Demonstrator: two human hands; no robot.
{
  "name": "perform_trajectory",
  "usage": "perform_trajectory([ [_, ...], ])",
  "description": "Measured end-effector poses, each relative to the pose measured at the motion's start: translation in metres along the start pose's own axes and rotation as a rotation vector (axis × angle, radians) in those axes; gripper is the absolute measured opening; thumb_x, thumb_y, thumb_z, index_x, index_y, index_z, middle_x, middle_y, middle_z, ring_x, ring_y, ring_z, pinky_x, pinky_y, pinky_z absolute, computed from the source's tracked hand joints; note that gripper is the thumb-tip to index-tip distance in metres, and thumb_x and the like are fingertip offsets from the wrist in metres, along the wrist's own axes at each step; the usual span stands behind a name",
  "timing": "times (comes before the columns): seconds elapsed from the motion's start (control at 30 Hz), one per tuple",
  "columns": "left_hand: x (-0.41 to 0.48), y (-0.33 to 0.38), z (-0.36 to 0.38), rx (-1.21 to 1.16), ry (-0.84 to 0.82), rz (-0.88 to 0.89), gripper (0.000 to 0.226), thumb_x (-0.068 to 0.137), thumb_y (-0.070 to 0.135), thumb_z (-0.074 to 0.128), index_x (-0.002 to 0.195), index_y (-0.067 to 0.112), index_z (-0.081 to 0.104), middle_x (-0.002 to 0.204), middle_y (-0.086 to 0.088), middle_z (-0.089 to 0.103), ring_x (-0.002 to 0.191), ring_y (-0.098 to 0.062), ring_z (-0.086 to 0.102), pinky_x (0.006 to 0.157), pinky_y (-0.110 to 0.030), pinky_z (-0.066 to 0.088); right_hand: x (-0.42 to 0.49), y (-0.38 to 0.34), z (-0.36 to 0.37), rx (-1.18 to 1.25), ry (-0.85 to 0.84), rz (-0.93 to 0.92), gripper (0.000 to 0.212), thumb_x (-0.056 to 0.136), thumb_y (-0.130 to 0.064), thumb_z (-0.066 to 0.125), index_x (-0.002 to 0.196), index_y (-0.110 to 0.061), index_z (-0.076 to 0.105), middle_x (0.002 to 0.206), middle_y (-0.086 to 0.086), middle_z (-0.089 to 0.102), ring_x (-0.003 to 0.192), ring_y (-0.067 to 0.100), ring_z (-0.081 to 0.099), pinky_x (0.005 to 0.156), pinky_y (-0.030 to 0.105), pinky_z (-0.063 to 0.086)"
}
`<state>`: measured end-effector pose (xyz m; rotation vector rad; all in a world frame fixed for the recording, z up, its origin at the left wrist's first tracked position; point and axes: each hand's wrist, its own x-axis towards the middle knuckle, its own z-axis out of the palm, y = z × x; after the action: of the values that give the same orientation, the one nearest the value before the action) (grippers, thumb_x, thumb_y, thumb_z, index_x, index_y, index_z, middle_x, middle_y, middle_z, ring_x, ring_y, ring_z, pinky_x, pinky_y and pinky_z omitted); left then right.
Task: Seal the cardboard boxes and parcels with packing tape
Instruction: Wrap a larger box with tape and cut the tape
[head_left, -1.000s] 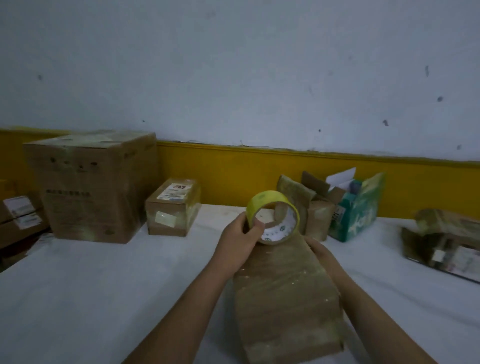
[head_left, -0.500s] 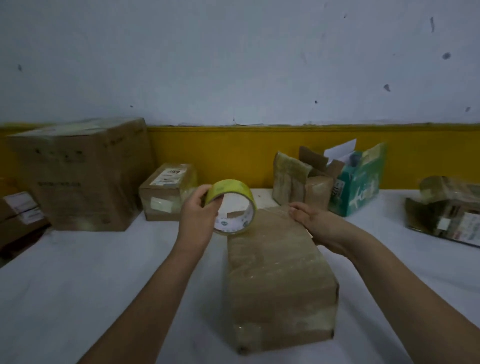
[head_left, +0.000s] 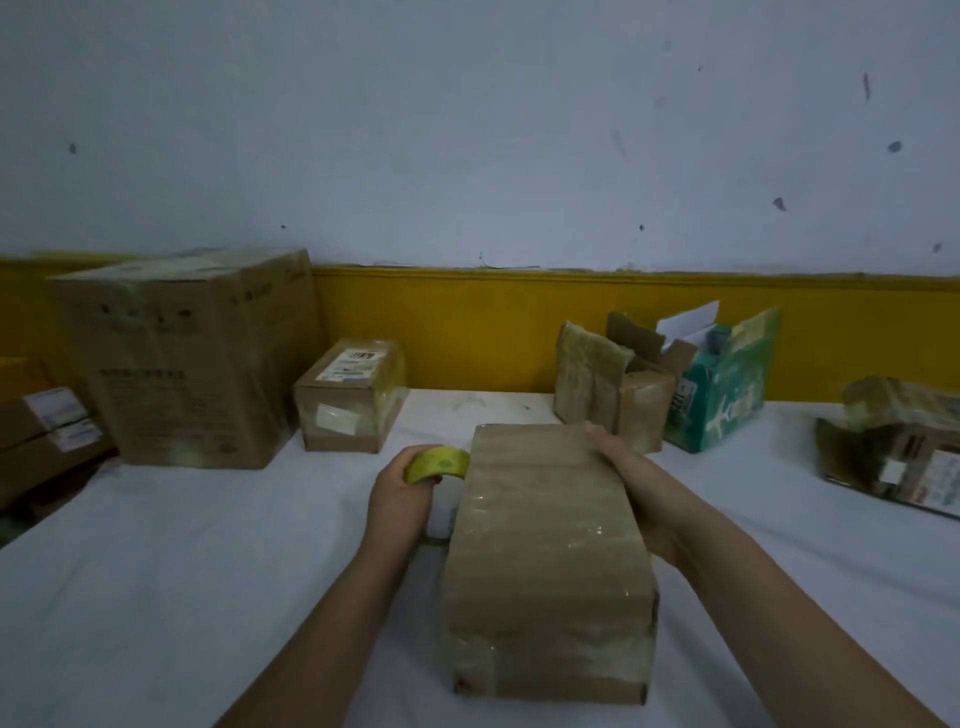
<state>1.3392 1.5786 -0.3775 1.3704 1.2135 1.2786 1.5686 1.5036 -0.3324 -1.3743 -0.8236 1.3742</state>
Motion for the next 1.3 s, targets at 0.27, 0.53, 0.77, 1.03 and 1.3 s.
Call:
perform_trajectory([
  [0.27, 0.003, 0.034, -0.025, -0.668, -0.063, -0.136, 0.040, 0.086, 0.024, 0.072, 0.124, 0.013, 0.067, 0.118, -0.011, 0.072, 0.107, -0.027, 0.069, 0.086, -0.039, 0.053, -0.012, 0.008, 0.043, -0.008, 0.019, -0.097, 0.026, 0.102, -0.025, 0.047, 0.106, -0.006, 0.064, 0.087, 0.007, 0.073, 0.061, 0.016, 0.065, 0.036, 0.013, 0.044],
  [0.53, -0.004, 0.082, -0.016, -0.216, -0.097, -0.064, 0.016, 0.094, 0.031, 0.066, 0.105, 0.020, 0.068, 0.105, -0.008, 0.072, 0.094, -0.024, 0.070, 0.076, -0.035, 0.058, 0.010, 0.012, 0.072, -0.282, -0.033, -0.226, 0.030, 0.102, -0.012, 0.048, 0.119, -0.034, 0.061, 0.129, -0.001, 0.063, 0.111, 0.005, 0.064, 0.083, 0.011, 0.049],
  [0.77, 0.005, 0.074, -0.002, 0.079, -0.119, -0.078, 0.053, 0.100, 0.053, 0.045, 0.144, 0.024, 0.044, 0.145, -0.001, 0.046, 0.132, -0.024, 0.048, 0.109, -0.048, 0.042, -0.001, -0.031, 0.087, -0.404, 0.030, -0.224, 0.033, 0.108, -0.028, 0.032, 0.127, -0.016, 0.057, 0.116, 0.002, 0.063, 0.100, 0.017, 0.061, 0.068, 0.009, 0.047],
  [1.03, -0.001, 0.108, -0.064, 0.107, 0.010, 0.314, 0.014, 0.086, 0.015, 0.074, 0.098, 0.017, 0.067, 0.090, -0.002, 0.068, 0.083, -0.015, 0.064, 0.071, -0.029, 0.052, -0.002, -0.046, 0.081, -0.814, 0.000, -0.211, 0.044, 0.106, -0.041, 0.027, 0.146, -0.028, 0.043, 0.126, 0.006, 0.060, 0.105, 0.027, 0.061, 0.083, 0.044, 0.057],
  [1.3, -0.013, 0.036, -0.092, 0.643, 0.063, 0.306, 0.030, 0.086, 0.019, 0.062, 0.064, 0.025, 0.043, 0.064, 0.004, 0.050, 0.074, -0.027, 0.059, 0.057, -0.032, 0.033, -0.002, -0.046, 0.075, -0.853, -0.026, -0.230, 0.036, 0.107, -0.037, 0.030, 0.135, -0.026, 0.050, 0.110, -0.003, 0.063, 0.093, 0.014, 0.064, 0.076, 0.023, 0.057],
])
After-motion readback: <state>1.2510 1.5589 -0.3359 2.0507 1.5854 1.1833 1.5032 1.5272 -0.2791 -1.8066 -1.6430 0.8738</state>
